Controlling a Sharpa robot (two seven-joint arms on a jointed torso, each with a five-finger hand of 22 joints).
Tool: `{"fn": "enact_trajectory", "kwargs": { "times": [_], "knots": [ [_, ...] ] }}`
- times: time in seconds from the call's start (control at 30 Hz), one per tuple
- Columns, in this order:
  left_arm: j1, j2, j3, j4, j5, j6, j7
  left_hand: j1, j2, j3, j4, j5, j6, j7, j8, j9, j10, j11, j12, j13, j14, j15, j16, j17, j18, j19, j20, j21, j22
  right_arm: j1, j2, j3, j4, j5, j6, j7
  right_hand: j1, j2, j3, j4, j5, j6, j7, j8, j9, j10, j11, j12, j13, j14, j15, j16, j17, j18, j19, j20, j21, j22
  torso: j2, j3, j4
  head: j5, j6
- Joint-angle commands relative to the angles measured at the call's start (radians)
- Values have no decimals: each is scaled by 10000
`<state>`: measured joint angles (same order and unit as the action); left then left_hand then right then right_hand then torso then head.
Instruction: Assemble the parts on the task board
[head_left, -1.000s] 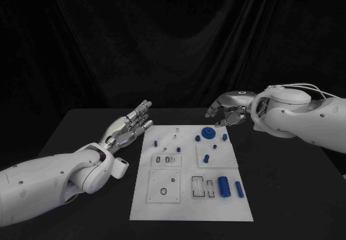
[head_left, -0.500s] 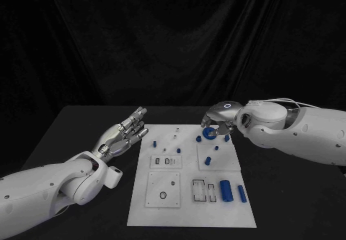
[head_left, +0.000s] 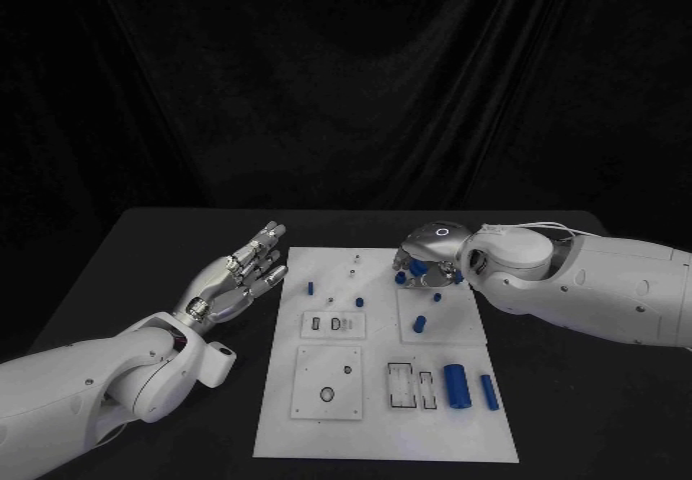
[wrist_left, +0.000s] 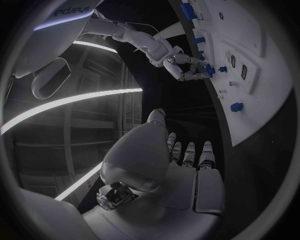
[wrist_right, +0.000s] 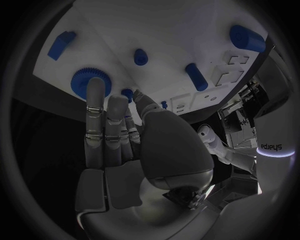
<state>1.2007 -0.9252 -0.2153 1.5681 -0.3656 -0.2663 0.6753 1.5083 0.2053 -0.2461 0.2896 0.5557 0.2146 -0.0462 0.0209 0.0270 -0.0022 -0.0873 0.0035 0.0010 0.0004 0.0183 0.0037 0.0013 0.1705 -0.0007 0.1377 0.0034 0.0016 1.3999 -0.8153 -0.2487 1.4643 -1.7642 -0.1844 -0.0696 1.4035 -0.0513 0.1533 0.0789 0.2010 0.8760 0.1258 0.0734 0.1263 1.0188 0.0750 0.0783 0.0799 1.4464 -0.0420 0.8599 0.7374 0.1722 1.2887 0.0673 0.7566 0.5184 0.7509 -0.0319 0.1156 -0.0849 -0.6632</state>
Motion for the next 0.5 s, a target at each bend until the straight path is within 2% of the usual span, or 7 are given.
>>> {"fn": "enact_trajectory", "kwargs": {
  "times": [0.03, 0.13, 0.23, 0.27, 0.33, 0.5],
  "knots": [
    [28, 21, 10, 15, -40, 155, 1765, 101, -2, 60, -18, 70, 20, 87, 64, 9, 22, 85, -35, -10, -4, 89, -37, -13, 72, 7, 83, -34, -16, -80, 53, 7, -99, -179, -485, 199, -83, -9, 95, 16, 233, 38, 60, -54, -12, 29, 32, -73, -22, -18, 70, 106, 105, -35, -119, 12, 184, 227, 22, -5, 31, -15, -14],
    [28, 18, 10, 13, -40, 163, 1755, 111, -5, 64, -17, 86, 35, 96, 66, 11, 22, 94, -35, -10, -4, 95, -37, -13, 72, 7, 90, -34, -16, -135, 88, 8, -153, -180, -505, 237, -49, -6, 233, 20, 509, 92, 74, -55, -32, 31, 57, -100, -43, -52, 85, 187, 185, -39, -218, 33, 354, 449, -6, 1, 37, 8, -77],
    [28, 3, 10, 15, -40, 169, 1745, 123, -9, 69, -17, 109, 46, 111, 68, 12, 22, 111, -35, -10, -4, 103, -37, -13, 73, 7, 100, -34, -16, -162, 109, 8, -190, -180, -494, 246, -26, -5, 297, 14, 592, 118, 68, -54, -38, 17, 61, -112, -54, -72, 86, 197, 193, -36, -266, 40, 392, 504, -27, 0, 43, 7, -102],
    [28, -1, 10, 15, -40, 171, 1743, 138, -13, 76, -16, 129, 59, 129, 69, 14, 22, 129, -35, -10, -4, 116, -37, -13, 74, 7, 114, -34, -16, -171, 118, 8, -208, -180, -488, 249, -5, -8, 348, 5, 646, 123, 64, -59, -47, -3, 68, -123, -64, -87, 88, 198, 193, -36, -299, 45, 425, 553, -72, -12, 36, 13, -137],
    [28, -7, 10, 12, -40, 177, 1739, 152, -15, 82, -17, 145, 71, 142, 70, 15, 22, 141, -35, -10, -4, 127, -37, -13, 74, 7, 126, -34, -16, -185, 133, 8, -238, -180, -495, 256, 0, -12, 369, 3, 666, 126, 61, -61, -51, -18, 68, -129, -69, -97, 92, 190, 183, -34, -317, 47, 435, 568, -84, -13, 38, 13, -177],
    [28, 13, 10, -32, -40, 229, 1712, 201, -18, 111, -19, 192, 173, 213, 85, 28, 22, 201, -35, -10, -4, 176, -37, -13, 77, 7, 179, -34, -16, -238, 204, 8, -395, -181, -536, 298, 36, 18, 570, 10, 825, 243, 39, -39, -59, -65, 67, -134, -91, -199, 102, 139, 139, -32, -469, 63, 518, 718, -122, -21, 36, 3, -209]
  ]
}}
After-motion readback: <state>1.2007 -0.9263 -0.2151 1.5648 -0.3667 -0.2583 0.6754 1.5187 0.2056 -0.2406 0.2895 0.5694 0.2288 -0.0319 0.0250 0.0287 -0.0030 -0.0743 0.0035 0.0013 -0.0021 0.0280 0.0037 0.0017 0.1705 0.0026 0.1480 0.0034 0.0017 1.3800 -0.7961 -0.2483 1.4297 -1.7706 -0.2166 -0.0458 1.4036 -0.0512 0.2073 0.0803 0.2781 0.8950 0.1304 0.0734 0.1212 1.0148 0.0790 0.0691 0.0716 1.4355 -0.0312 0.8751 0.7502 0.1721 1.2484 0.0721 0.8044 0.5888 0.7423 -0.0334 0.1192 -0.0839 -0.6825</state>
